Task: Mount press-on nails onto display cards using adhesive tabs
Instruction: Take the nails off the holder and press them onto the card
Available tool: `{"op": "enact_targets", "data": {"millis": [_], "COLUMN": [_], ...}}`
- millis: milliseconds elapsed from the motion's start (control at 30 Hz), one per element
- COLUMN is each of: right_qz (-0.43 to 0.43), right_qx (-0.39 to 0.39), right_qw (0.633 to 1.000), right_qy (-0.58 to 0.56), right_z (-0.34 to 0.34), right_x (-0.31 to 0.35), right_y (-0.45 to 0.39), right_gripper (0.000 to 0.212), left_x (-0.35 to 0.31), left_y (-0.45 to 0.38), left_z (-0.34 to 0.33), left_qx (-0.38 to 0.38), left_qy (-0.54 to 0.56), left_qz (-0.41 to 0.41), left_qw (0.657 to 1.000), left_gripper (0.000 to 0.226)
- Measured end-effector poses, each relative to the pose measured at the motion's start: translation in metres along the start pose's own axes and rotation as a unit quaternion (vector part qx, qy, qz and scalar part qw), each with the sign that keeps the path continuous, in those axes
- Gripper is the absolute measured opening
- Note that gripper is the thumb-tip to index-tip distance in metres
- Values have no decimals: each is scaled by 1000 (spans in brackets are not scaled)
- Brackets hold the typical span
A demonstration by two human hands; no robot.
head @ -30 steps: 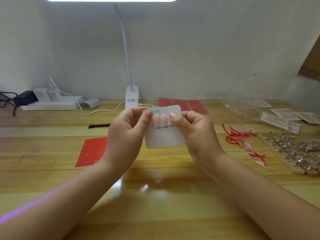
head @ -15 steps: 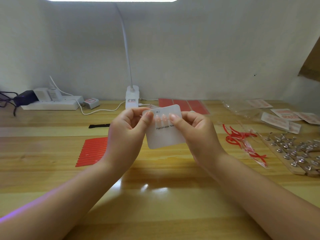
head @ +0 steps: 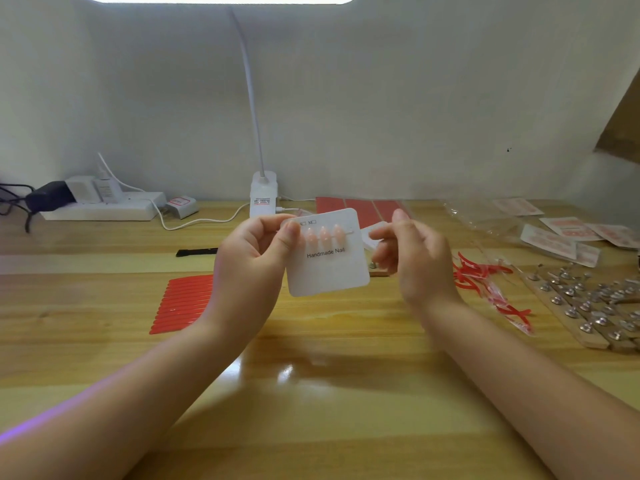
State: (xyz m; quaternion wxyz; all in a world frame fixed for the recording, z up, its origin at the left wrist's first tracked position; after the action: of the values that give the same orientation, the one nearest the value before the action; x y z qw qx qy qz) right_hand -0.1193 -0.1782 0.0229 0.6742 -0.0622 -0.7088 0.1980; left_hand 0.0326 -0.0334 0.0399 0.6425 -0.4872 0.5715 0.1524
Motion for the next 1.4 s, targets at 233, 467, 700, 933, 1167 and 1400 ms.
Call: {"op": "enact_targets", "data": {"millis": [233,467,700,933,1167,1400], "right_qz": [68,69,106,101,142,217], "right_qx": [-8,55,88,101,91,41], "right_qw": [960,913,910,903,897,896], "right_qy": [271,398,391,405,408,386], "right_z": [16,9,3,2,-1,-4], "right_x": [-27,-44,-42,-45,-38,-25], "right_y": [-18,-19,-20,-23,-19,-12], "right_gripper": [5,25,24,26,23,17], "left_x": [24,36,33,42,34,26], "left_y": [6,20,25,25,24,26], "left_z": [-4,-14,-18,-20,-21,-20], "left_qx": [61,151,146,156,135,120], "left_qy": [-175,-464,-546,-571,-519,-451], "left_qz": [27,-92,-210,-179,-187,-192], "left_qw": [982,868,798,786,823,863], "left_gripper": [9,12,19,29,26,18]}}
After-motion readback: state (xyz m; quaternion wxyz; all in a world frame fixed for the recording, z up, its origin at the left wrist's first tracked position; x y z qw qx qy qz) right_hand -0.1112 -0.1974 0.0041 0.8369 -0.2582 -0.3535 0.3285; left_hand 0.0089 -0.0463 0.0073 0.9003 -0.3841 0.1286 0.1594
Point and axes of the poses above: each hand's wrist, its own y-axis away from the middle knuckle, its own z-axis out of the back of the hand, x = y × z, the point moved 6 cm from there along -y, towards the middle knuckle, and after that the axes turned 10 degrees about -x, right-handed, at the moved point
